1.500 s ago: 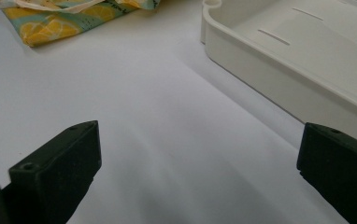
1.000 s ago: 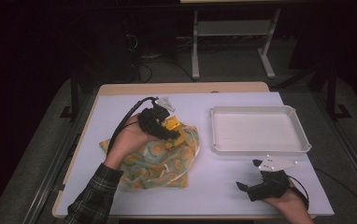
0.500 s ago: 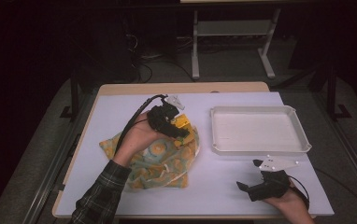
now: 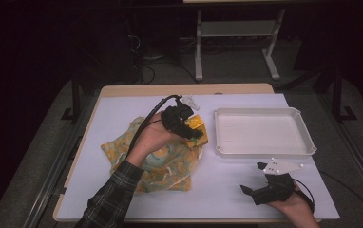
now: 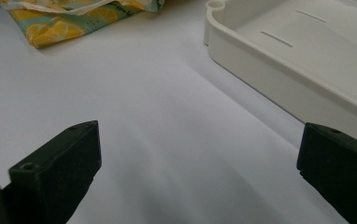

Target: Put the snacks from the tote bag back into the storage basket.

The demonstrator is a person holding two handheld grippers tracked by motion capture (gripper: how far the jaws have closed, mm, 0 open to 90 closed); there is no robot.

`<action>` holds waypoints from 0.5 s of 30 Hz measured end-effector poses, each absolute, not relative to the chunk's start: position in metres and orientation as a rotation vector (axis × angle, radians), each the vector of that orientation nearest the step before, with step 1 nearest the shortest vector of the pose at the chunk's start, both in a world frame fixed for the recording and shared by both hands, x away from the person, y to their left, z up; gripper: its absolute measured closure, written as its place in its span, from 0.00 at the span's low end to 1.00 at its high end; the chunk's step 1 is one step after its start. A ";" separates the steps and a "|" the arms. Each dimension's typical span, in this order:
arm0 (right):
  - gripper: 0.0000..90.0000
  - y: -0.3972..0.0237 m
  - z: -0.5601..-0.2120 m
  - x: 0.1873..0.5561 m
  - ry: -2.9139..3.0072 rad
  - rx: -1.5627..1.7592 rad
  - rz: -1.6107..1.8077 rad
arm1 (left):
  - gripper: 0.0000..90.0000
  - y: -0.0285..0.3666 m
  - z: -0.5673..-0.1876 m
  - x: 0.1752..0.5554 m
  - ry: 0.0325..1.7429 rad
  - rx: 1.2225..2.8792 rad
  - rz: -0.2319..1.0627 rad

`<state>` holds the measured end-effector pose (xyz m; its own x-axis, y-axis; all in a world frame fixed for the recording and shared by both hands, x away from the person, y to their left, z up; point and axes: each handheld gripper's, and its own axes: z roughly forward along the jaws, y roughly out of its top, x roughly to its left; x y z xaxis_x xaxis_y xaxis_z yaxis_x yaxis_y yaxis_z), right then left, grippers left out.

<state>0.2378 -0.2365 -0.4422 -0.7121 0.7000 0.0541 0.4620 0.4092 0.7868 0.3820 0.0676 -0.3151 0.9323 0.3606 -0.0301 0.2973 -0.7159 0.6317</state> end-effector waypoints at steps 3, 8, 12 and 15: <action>0.00 -0.236 -0.442 0.238 2.385 1.009 1.197 | 0.60 0.064 -0.315 0.383 0.465 2.410 0.122; 0.00 -0.236 -0.442 0.238 2.383 1.003 1.199 | 0.60 0.056 -0.315 0.384 0.456 2.405 0.123; 0.00 -0.236 -0.442 0.238 2.386 1.000 1.200 | 0.60 0.048 -0.316 0.385 0.447 2.393 0.119; 0.00 -0.236 -0.442 0.238 2.388 1.005 1.199 | 0.60 0.044 -0.316 0.386 0.434 2.397 0.119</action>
<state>0.2377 -0.2358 -0.4421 -0.7164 0.6957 0.0528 0.4578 0.4116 0.7880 0.3861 0.0436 -0.3160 0.9399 0.3402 -0.0307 0.2772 -0.7071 0.6505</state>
